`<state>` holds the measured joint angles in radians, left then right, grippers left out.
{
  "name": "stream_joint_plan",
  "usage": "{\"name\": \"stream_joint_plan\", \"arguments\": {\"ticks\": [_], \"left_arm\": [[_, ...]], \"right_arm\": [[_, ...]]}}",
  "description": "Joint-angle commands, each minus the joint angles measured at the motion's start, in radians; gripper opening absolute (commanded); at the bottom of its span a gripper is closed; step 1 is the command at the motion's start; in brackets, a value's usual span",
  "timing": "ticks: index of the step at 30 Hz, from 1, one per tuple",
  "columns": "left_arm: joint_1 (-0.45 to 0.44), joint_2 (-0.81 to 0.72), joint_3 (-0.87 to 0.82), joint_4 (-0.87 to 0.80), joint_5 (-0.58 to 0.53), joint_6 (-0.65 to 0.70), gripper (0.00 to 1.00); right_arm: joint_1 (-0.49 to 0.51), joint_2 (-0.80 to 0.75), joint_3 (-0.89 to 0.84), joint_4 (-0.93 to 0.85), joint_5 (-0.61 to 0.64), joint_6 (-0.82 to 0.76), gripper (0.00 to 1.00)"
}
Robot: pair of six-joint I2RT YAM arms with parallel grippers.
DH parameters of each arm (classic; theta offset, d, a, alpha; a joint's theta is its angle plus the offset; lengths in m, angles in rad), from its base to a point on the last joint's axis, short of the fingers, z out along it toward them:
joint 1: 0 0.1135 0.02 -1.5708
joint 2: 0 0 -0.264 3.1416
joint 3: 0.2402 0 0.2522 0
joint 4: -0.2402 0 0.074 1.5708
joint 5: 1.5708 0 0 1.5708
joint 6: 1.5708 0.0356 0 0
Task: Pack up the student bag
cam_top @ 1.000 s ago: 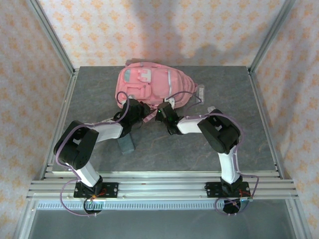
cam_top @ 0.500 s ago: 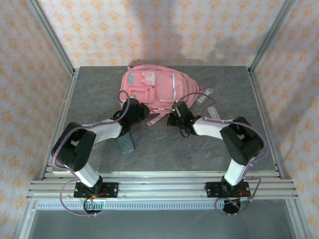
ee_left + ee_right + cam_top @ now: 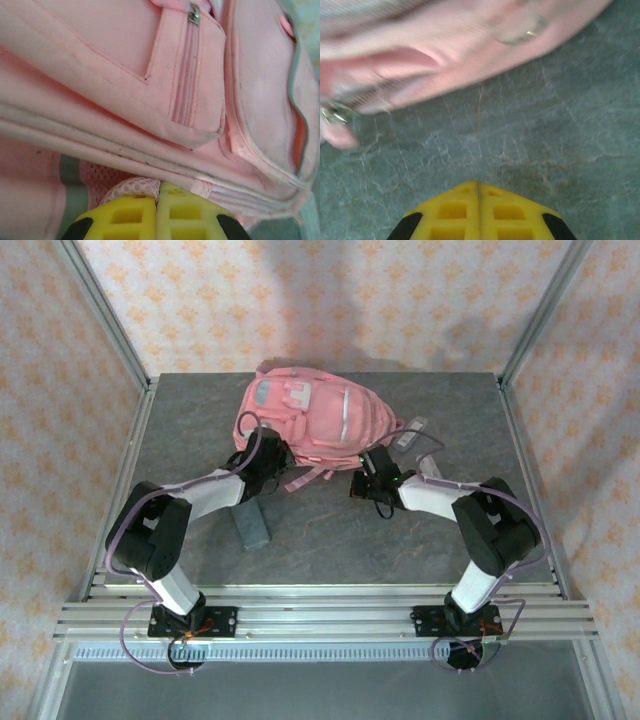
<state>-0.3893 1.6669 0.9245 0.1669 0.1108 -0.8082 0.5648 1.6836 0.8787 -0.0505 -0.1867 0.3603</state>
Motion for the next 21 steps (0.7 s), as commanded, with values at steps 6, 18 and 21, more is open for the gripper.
{"name": "stream_joint_plan", "arguments": {"ticks": [6,18,21], "left_arm": [[0.099,0.047,0.179,-0.064,-0.105,0.106,0.00],[0.106,-0.039,0.155,-0.063,0.047,0.042,0.00],[0.106,-0.063,0.145,-0.058,0.072,0.023,0.00]], "right_arm": [[0.168,0.080,0.121,0.008,-0.154,0.009,0.00],[0.172,0.117,0.181,0.160,0.052,0.108,0.45],[0.149,0.147,0.212,0.182,0.071,0.124,0.46]]}}
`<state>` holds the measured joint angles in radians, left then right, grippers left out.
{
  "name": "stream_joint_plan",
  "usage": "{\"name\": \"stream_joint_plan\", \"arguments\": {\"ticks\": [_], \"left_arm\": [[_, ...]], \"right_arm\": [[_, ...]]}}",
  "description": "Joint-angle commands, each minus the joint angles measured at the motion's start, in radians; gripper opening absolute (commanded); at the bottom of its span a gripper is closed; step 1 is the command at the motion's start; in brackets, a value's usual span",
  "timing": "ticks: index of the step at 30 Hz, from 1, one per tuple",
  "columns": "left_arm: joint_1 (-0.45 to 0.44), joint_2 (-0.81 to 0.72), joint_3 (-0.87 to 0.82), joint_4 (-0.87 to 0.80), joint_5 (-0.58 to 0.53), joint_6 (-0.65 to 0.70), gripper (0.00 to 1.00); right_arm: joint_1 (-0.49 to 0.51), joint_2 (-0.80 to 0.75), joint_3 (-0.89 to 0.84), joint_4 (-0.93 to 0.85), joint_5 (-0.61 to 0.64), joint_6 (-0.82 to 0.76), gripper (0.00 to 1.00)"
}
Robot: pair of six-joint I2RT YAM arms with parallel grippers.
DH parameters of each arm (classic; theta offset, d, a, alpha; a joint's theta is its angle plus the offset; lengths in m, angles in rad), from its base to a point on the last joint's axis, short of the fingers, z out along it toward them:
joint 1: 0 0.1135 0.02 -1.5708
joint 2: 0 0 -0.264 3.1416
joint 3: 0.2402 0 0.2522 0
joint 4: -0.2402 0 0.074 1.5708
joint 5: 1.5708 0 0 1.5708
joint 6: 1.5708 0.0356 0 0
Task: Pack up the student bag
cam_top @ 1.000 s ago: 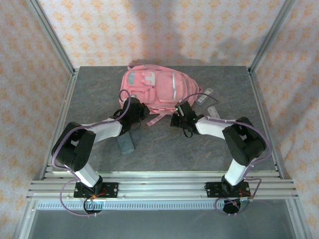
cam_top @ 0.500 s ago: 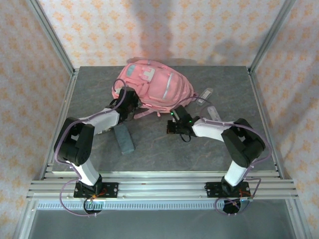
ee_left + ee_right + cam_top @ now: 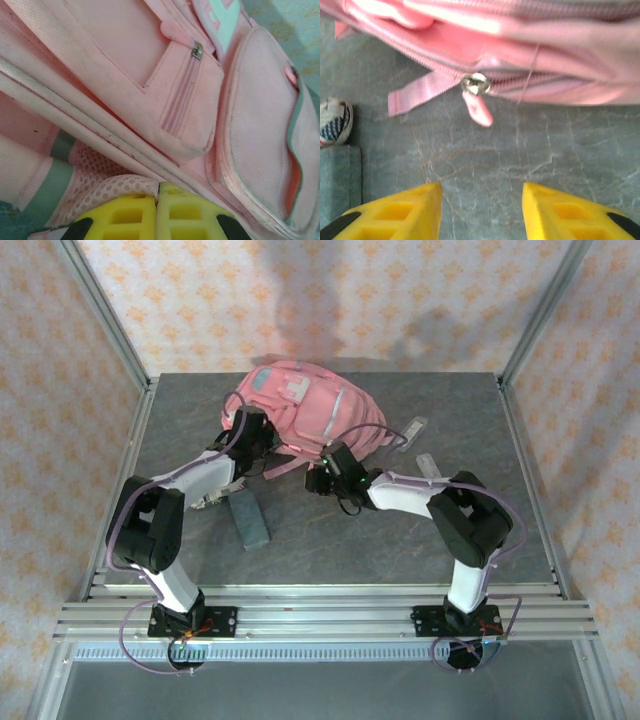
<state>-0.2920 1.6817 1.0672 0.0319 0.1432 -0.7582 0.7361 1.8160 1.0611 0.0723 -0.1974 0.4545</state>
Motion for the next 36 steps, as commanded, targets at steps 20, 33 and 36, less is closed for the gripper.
{"name": "stream_joint_plan", "arguments": {"ticks": [20,33,36], "left_arm": [[-0.015,-0.109,-0.006,0.082,0.069,-0.055,0.00],[-0.001,-0.101,-0.013,0.086,0.066,-0.042,0.00],[-0.001,-0.102,-0.007,0.079,0.066,-0.034,0.00]], "right_arm": [[-0.044,0.208,0.323,-0.011,0.189,0.098,0.03],[-0.060,-0.005,0.020,0.076,0.077,0.063,0.00],[-0.060,-0.037,0.014,0.064,0.011,0.044,0.00]]}}
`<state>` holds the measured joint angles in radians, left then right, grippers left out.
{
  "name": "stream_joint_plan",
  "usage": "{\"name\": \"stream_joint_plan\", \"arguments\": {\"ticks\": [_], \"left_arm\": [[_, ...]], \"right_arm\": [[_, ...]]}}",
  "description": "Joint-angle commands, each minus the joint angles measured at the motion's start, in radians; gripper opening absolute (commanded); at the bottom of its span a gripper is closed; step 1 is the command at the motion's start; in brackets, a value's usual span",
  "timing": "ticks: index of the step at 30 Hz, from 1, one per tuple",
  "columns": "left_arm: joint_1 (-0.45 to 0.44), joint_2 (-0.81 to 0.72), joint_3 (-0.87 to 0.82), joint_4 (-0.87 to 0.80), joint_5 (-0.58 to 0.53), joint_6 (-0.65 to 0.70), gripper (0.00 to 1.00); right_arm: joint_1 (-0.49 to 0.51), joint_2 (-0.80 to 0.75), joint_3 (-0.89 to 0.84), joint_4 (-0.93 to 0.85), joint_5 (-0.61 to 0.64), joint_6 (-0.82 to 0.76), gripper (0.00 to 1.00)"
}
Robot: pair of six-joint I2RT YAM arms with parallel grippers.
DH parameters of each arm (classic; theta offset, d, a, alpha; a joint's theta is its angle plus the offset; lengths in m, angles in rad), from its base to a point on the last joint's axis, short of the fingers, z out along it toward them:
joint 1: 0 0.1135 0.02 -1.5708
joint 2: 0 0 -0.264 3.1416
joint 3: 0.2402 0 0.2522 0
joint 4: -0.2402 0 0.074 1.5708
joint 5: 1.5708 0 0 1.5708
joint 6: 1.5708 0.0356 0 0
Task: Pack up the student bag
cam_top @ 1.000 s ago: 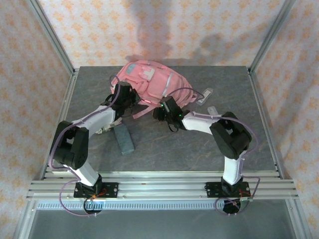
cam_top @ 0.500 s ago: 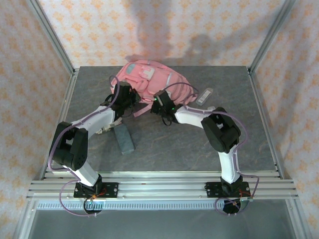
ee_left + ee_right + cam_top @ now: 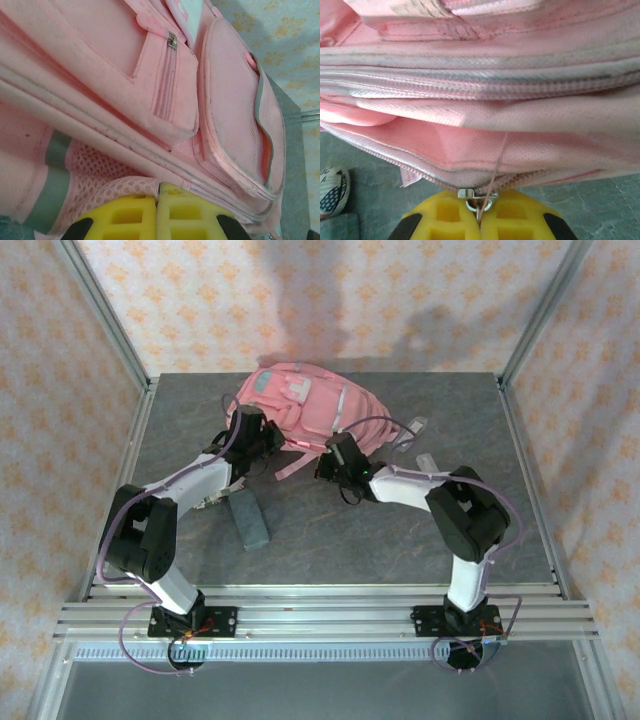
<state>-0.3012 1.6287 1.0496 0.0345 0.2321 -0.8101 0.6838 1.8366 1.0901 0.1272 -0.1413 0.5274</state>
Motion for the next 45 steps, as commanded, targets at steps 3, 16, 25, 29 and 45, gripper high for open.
{"name": "stream_joint_plan", "arguments": {"ticks": [3,16,25,29,45], "left_arm": [[0.008,-0.049,0.010,0.063,-0.032,0.031,0.00],[0.008,-0.032,-0.030,0.031,-0.090,0.091,0.00],[0.008,0.010,0.019,-0.005,-0.116,0.171,0.00],[0.010,0.029,0.064,-0.024,-0.167,0.244,0.00],[-0.049,-0.105,-0.154,0.081,-0.060,0.109,0.66]], "right_arm": [[-0.016,-0.071,-0.004,-0.067,-0.016,-0.024,0.00],[-0.150,-0.104,-0.041,-0.394,0.083,-0.070,0.00],[-0.102,-0.159,-0.062,-0.310,-0.060,-0.155,0.00],[-0.030,-0.140,-0.046,-0.270,-0.179,-0.177,0.00],[0.016,-0.056,-0.025,-0.126,-0.306,-0.084,0.00]]}}
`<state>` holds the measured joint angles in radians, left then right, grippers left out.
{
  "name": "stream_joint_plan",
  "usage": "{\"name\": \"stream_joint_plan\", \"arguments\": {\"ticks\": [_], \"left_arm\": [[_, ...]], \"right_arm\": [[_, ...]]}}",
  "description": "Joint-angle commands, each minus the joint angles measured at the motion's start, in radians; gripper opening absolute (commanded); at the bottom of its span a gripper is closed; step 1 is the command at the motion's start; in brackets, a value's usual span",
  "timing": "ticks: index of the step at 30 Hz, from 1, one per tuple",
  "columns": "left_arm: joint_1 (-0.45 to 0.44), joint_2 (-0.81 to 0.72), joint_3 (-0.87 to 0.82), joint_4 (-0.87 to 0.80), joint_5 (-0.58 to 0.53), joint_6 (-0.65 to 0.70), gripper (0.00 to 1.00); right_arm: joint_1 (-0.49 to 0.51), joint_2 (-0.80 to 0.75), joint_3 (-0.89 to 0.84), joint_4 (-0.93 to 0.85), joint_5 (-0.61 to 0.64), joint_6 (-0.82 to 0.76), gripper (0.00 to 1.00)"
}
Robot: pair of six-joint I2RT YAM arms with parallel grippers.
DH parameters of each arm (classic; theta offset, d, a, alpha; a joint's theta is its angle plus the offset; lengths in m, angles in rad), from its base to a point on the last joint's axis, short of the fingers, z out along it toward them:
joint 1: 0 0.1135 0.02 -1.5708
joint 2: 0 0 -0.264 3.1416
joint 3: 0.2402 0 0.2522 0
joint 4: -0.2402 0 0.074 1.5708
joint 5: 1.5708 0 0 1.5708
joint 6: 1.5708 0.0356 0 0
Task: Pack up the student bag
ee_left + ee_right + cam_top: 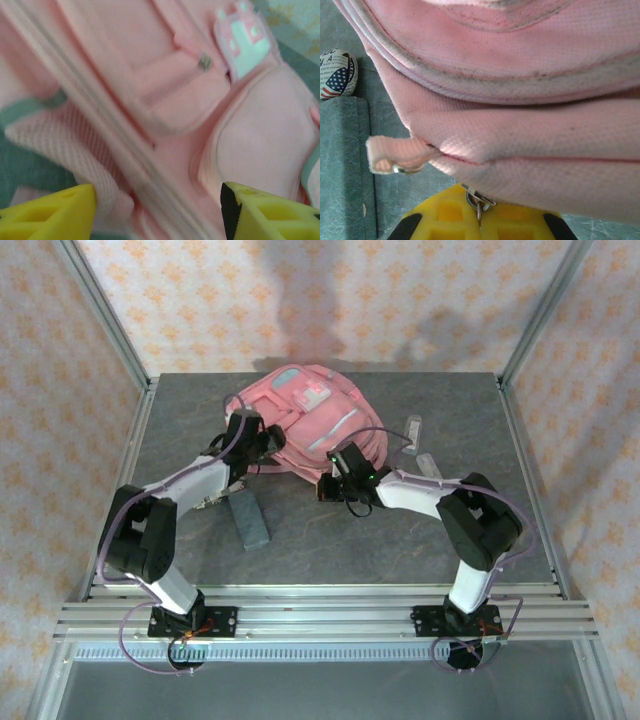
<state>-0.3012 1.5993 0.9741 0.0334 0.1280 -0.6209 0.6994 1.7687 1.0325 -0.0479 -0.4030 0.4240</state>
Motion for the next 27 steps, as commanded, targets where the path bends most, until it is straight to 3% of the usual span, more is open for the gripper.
{"name": "stream_joint_plan", "arguments": {"ticks": [1,8,19,21,23,25,27], "left_arm": [[-0.068,-0.092,-0.112,0.099,0.037,-0.099,0.66],[-0.192,-0.119,-0.297,0.280,-0.022,-0.239,0.73],[-0.241,0.102,-0.193,0.413,-0.072,-0.282,0.71],[-0.241,0.138,-0.183,0.418,-0.075,-0.296,0.61],[-0.240,0.160,-0.177,0.429,-0.077,-0.300,0.27],[-0.241,0.164,-0.170,0.416,-0.087,-0.292,0.04],[-0.240,0.158,-0.157,0.384,-0.102,-0.272,0.00]], "right_arm": [[0.000,0.012,0.034,0.051,-0.047,0.019,0.00],[0.000,0.011,0.025,0.065,-0.057,0.026,0.00],[0.002,0.005,0.008,0.079,-0.045,0.043,0.00],[0.002,0.006,0.011,0.075,-0.047,0.040,0.00],[0.001,0.007,0.015,0.062,-0.043,0.036,0.00],[0.000,0.008,0.024,0.029,-0.023,0.028,0.00],[-0.007,0.005,0.025,-0.003,-0.008,0.021,0.00]]}}
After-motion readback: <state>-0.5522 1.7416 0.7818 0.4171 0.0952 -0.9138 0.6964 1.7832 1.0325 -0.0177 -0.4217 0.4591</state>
